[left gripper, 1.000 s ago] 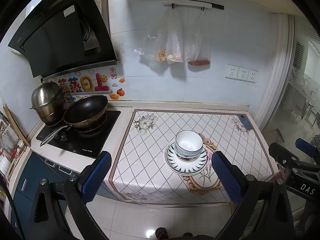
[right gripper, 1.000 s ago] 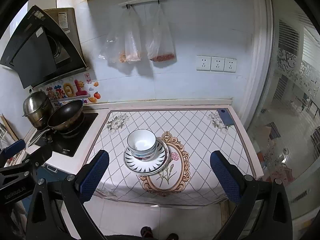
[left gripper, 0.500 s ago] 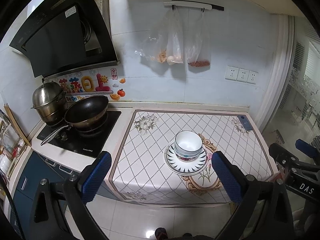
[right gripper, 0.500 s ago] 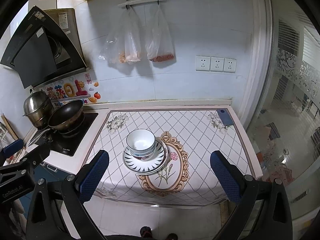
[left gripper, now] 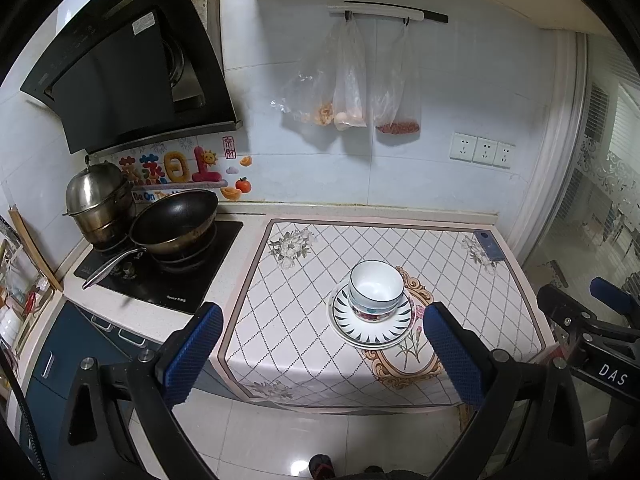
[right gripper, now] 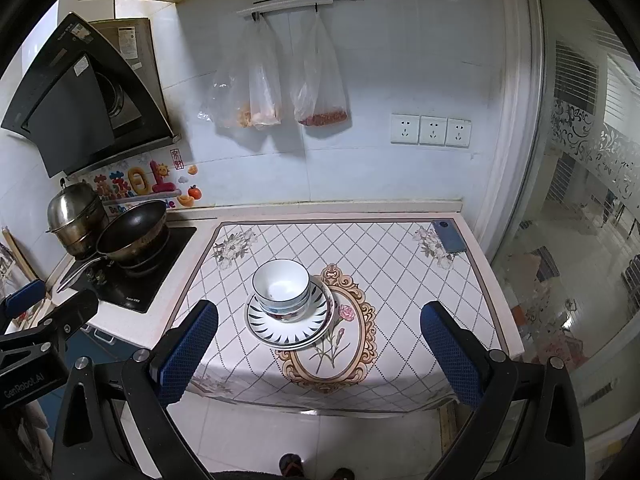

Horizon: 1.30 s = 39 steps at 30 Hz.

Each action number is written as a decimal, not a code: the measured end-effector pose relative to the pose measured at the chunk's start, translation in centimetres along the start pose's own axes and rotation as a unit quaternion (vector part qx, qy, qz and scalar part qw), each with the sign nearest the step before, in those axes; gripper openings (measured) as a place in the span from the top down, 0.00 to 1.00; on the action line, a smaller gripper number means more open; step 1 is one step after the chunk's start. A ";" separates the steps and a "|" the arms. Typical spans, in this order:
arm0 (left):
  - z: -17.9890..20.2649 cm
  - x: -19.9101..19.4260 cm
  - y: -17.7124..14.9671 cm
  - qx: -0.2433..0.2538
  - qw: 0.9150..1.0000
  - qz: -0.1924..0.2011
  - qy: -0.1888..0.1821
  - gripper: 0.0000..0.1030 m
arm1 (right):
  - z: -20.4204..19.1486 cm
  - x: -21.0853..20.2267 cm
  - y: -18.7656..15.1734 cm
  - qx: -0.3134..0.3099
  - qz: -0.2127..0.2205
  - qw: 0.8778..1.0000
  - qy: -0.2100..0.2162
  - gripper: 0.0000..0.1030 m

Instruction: Organize plates and bowls

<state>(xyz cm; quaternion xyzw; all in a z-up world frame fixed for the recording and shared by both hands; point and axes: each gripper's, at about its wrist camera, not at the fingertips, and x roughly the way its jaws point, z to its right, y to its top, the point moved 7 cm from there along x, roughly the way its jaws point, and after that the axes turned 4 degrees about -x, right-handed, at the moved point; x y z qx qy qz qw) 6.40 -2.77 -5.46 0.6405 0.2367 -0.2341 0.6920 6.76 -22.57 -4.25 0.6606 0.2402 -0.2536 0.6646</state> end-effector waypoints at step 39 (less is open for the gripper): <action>-0.2 1.9 -0.6 0.001 1.000 -0.026 0.005 0.00 | -0.1 1.3 -1.6 0.008 -0.023 1.000 0.007 0.00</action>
